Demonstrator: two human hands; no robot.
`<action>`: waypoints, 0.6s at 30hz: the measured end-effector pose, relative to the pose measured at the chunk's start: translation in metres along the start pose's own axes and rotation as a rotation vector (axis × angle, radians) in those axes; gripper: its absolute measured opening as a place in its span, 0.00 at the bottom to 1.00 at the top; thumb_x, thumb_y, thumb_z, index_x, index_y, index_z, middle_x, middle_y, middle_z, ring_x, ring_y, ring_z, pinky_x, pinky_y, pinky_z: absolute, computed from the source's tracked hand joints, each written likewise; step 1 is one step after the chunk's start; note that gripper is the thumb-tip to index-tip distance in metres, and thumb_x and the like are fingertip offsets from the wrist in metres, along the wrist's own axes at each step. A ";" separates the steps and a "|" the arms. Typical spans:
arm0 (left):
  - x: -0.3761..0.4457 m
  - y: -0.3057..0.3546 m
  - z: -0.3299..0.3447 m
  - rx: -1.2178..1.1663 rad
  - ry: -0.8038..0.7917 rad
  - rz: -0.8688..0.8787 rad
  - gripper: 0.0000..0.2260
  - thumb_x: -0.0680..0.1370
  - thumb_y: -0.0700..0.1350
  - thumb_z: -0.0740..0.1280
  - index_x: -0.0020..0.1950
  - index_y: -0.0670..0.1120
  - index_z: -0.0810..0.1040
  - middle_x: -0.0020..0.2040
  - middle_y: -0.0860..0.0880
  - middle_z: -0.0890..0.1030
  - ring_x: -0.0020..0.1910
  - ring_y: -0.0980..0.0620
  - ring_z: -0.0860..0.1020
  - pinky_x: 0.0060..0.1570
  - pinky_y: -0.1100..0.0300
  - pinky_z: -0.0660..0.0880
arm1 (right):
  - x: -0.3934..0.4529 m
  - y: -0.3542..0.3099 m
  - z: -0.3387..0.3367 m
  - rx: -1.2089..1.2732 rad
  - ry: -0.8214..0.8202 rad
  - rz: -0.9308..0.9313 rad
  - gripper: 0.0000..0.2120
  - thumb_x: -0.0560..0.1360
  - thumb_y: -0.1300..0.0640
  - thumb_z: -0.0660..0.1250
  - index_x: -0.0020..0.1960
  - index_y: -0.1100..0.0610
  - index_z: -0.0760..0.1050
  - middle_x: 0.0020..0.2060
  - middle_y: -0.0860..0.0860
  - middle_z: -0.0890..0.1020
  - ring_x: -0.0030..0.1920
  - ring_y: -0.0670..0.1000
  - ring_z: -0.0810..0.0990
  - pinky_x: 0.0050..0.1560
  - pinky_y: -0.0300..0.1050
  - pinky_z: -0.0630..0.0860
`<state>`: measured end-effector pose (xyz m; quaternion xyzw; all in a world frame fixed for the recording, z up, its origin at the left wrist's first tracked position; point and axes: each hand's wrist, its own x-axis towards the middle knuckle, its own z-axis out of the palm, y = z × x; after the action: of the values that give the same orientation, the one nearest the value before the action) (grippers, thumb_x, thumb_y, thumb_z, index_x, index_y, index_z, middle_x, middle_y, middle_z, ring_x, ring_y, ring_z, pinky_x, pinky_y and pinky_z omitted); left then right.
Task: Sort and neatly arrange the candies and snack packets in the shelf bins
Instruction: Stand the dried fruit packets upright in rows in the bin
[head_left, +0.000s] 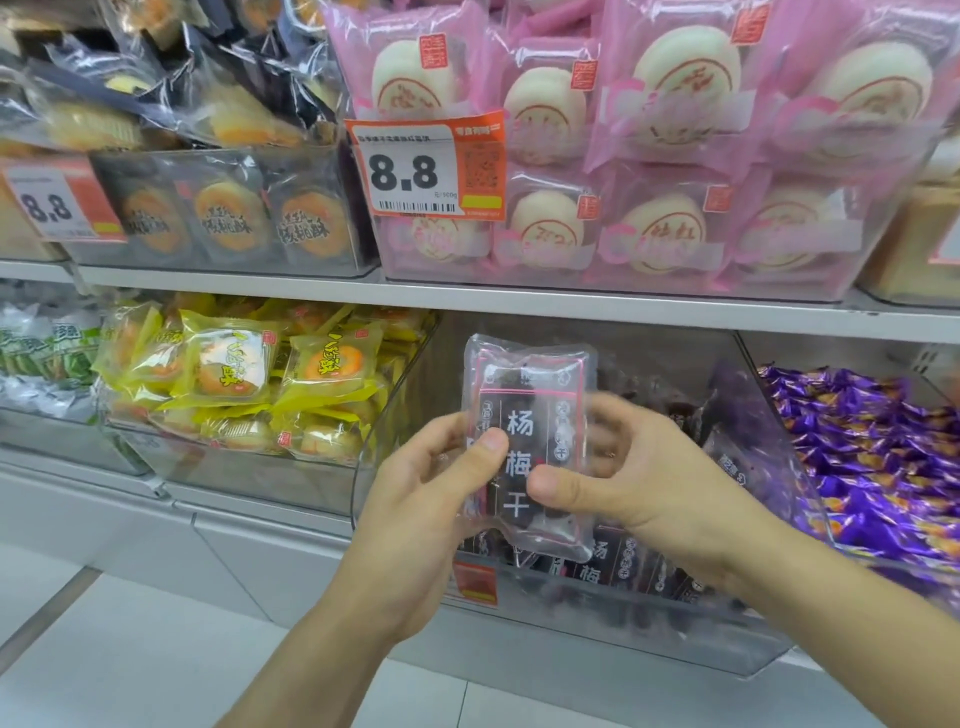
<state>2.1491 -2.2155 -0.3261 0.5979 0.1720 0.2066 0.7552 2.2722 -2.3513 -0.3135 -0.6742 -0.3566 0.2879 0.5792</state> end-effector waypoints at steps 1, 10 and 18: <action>0.001 0.000 -0.002 0.046 -0.005 0.005 0.16 0.73 0.50 0.74 0.58 0.45 0.81 0.52 0.42 0.84 0.49 0.46 0.82 0.47 0.50 0.80 | 0.000 0.000 -0.002 0.018 -0.065 0.030 0.31 0.62 0.50 0.79 0.64 0.51 0.77 0.55 0.47 0.85 0.55 0.48 0.84 0.56 0.45 0.80; 0.006 -0.012 -0.012 0.612 0.108 0.206 0.27 0.65 0.65 0.72 0.61 0.56 0.78 0.53 0.58 0.82 0.54 0.60 0.80 0.57 0.55 0.79 | 0.014 -0.011 -0.022 -0.206 -0.165 -0.030 0.27 0.65 0.63 0.80 0.60 0.52 0.76 0.49 0.46 0.86 0.43 0.43 0.85 0.44 0.38 0.80; 0.041 -0.021 -0.025 1.065 0.135 0.235 0.28 0.76 0.57 0.68 0.73 0.49 0.66 0.69 0.52 0.67 0.66 0.56 0.69 0.61 0.65 0.64 | 0.066 0.011 -0.028 -0.328 0.200 -0.129 0.26 0.63 0.61 0.83 0.58 0.53 0.77 0.37 0.48 0.85 0.32 0.43 0.81 0.36 0.35 0.75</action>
<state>2.1735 -2.1776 -0.3529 0.8981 0.2328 0.2118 0.3073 2.3344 -2.3147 -0.3179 -0.7603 -0.3819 0.1196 0.5116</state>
